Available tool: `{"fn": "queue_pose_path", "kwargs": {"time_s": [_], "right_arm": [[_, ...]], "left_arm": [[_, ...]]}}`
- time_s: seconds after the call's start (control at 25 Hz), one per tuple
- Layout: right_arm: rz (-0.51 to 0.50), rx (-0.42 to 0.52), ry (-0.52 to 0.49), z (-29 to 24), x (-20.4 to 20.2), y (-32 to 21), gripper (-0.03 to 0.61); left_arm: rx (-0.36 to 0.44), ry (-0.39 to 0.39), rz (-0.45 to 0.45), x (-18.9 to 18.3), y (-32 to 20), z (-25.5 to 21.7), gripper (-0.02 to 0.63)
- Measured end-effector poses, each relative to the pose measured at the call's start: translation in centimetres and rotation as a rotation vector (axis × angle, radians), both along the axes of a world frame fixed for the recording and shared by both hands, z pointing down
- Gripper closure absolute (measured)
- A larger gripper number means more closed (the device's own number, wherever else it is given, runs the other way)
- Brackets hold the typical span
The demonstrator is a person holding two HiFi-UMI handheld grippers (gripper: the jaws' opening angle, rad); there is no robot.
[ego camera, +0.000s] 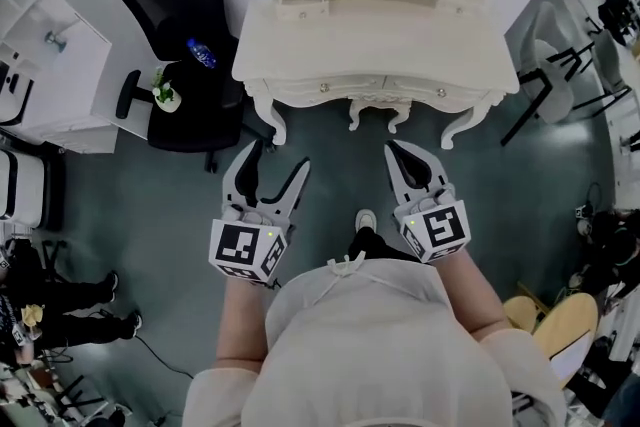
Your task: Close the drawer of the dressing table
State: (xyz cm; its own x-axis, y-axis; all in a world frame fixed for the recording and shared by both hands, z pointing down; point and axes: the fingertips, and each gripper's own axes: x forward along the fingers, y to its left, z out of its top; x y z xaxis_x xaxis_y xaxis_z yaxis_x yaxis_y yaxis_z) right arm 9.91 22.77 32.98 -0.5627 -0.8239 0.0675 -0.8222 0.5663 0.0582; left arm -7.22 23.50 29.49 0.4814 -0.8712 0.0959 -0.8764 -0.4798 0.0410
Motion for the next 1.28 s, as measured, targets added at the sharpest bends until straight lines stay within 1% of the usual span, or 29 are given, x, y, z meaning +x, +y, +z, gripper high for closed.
{"fn": "queue_pose_path", "kwargs": {"time_s": [0.24, 0.44, 0.64, 0.8, 0.96, 1.08, 1.28], "right_arm": [[-0.036, -0.027, 0.001, 0.2, 3.1, -8.6, 0.572], [-0.075, -0.024, 0.025, 0.4, 4.0, -13.8, 0.572], [-0.087, -0.052, 0.03, 1.2, 4.0, -18.4, 0.572], [-0.084, -0.083, 0.022, 2.2, 3.2, -22.7, 0.572], [-0.1, -0.092, 0.037, 3.1, 1.8, -27.3, 0.572], [-0.11, -0.102, 0.042, 3.3, 0.8, -31.3, 0.572], [-0.082, -0.121, 0.038, 4.4, -1.1, -38.1, 0.572]], "left_arm": [[-0.002, -0.027, -0.04, 3.3, -8.3, 0.2, 0.284], [-0.025, 0.007, -0.075, 4.4, -13.5, 0.9, 0.284], [-0.045, 0.0, -0.101, 3.7, -18.0, 1.2, 0.284], [-0.081, -0.003, -0.098, 3.1, -22.4, 2.5, 0.284], [-0.124, 0.01, -0.102, 2.2, -27.4, 4.9, 0.284], [-0.158, -0.009, -0.101, 1.6, -31.2, 6.7, 0.284], [-0.201, -0.02, -0.092, -0.2, -37.1, 9.7, 0.284]]}}
